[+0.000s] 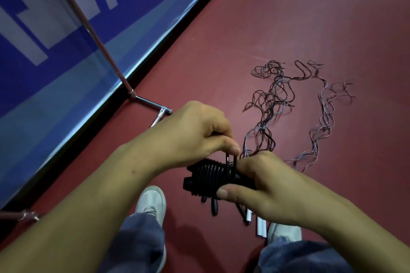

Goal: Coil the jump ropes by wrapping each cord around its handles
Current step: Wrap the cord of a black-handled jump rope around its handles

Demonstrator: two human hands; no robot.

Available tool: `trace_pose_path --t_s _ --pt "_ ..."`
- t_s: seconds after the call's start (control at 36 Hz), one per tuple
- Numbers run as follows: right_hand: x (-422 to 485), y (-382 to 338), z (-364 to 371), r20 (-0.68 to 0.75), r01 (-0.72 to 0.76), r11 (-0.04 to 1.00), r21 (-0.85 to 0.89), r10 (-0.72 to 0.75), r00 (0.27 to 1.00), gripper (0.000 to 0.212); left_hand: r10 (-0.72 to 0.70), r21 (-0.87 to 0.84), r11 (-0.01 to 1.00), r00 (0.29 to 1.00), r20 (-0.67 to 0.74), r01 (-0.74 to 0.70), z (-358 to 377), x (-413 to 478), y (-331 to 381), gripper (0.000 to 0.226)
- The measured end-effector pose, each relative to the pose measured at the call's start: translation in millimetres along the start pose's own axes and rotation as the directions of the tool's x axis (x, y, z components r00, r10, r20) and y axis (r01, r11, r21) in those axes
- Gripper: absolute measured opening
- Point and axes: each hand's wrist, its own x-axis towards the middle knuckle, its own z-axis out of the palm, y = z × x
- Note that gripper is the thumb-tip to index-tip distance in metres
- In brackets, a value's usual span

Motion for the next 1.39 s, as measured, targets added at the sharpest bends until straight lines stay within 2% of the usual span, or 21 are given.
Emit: trace_pose_path --t_s 0.19,0.28,0.33,0.39,0.53,0.58,0.64,0.69,0.75,0.83,0.89,0.94,1.03,1.08,1.11,1.19,1.25,1.31,1.39 --pt "-5.4 -3.4 -2.9 0.058 0.024 0.999 0.041 -0.026 0.998 0.046 -0.150 -0.109 0.981 0.982 0.111 0.162 4.7 6.0 -0.5 0.023" --pt "-6.1 -1.4 -7.9 0.119 -0.038 0.981 0.191 0.015 0.993 0.034 -0.150 -0.125 0.979 0.984 0.094 0.162 -1.2 6.0 7.5 0.023" --pt "-7.2 -2.6 -10.5 0.177 -0.087 0.951 0.297 0.035 0.984 0.026 -0.137 -0.144 0.978 0.986 0.097 0.150 -5.9 4.9 14.4 0.016" --pt "-8.0 -3.9 -12.2 0.196 -0.091 0.939 0.332 0.026 0.980 0.024 -0.123 -0.179 0.973 0.985 0.120 0.143 -9.9 4.3 22.0 0.008" --pt "-10.6 -5.8 -6.3 0.174 -0.019 0.983 0.182 -0.014 0.985 0.035 -0.111 -0.294 0.941 0.973 0.204 0.169 -13.8 3.0 26.9 0.010" --pt "-11.4 -7.3 -3.4 0.125 0.039 0.984 0.173 -0.061 0.990 0.045 -0.141 -0.286 0.938 0.971 0.195 0.194 -10.1 4.9 17.2 0.008" --pt "-10.8 -4.4 -4.9 0.044 0.073 0.983 0.170 -0.081 0.996 0.042 -0.190 -0.266 0.936 0.966 0.176 0.233 -3.4 6.7 2.6 0.006" --pt "-10.0 -1.5 -10.3 -0.011 0.077 0.985 0.156 -0.076 0.997 0.035 -0.248 -0.253 0.924 0.953 0.173 0.286 3.1 7.0 -11.2 0.020" --pt "-10.6 0.1 -13.9 -0.034 0.054 0.986 0.159 -0.049 0.998 0.036 -0.284 -0.264 0.904 0.934 0.216 0.336 6.8 4.7 -15.9 0.037" --pt "-13.3 -2.7 -16.4 -0.076 0.040 0.980 0.197 -0.025 0.997 0.044 -0.274 -0.408 0.814 0.892 0.358 0.414 12.2 -0.9 -14.7 0.042" --pt "-16.4 -6.6 -19.2 -0.097 0.025 0.948 0.317 0.006 0.995 0.050 -0.232 -0.482 0.770 0.888 0.398 0.418 19.5 -4.6 -13.5 0.039" --pt "-18.4 -7.3 -23.0 -0.143 0.018 0.934 0.358 0.036 0.989 0.054 -0.252 -0.482 0.756 0.876 0.411 0.443 22.8 -4.1 -7.6 0.033" --pt "-15.8 -1.0 -26.3 -0.264 0.000 0.926 0.376 0.107 0.959 0.069 -0.370 -0.461 0.730 0.859 0.354 0.505 27.3 -5.9 2.1 0.047" --pt "-11.7 2.0 -27.4 -0.324 -0.008 0.890 0.456 0.174 0.930 0.076 -0.372 -0.501 0.703 0.862 0.344 0.504 34.4 -9.3 5.9 0.037" --pt "-10.3 2.6 -28.7 -0.336 -0.003 0.862 0.507 0.200 0.920 0.077 -0.358 -0.561 0.658 0.864 0.353 0.502 40.2 -8.6 9.7 0.034" --pt "-6.9 2.3 -32.2 -0.288 0.010 0.748 0.663 0.242 0.927 0.068 -0.370 -0.756 0.363 0.829 0.420 0.544 56.6 -6.2 15.7 0.027" --pt "-5.4 4.3 -33.9 -0.308 0.030 0.730 0.683 0.250 0.918 0.064 -0.317 -0.794 0.250 0.822 0.474 0.554 66.4 -6.4 14.8 0.033" --pt "-4.6 7.9 -34.3 -0.343 0.038 0.734 0.678 0.270 0.899 0.059 -0.308 -0.794 0.233 0.817 0.487 0.561 70.1 -5.5 17.8 0.041" --pt "-4.2 12.9 -33.7 -0.367 0.038 0.739 0.673 0.290 0.884 0.066 -0.350 -0.766 0.313 0.818 0.457 0.562 66.6 -3.2 22.9 0.040"
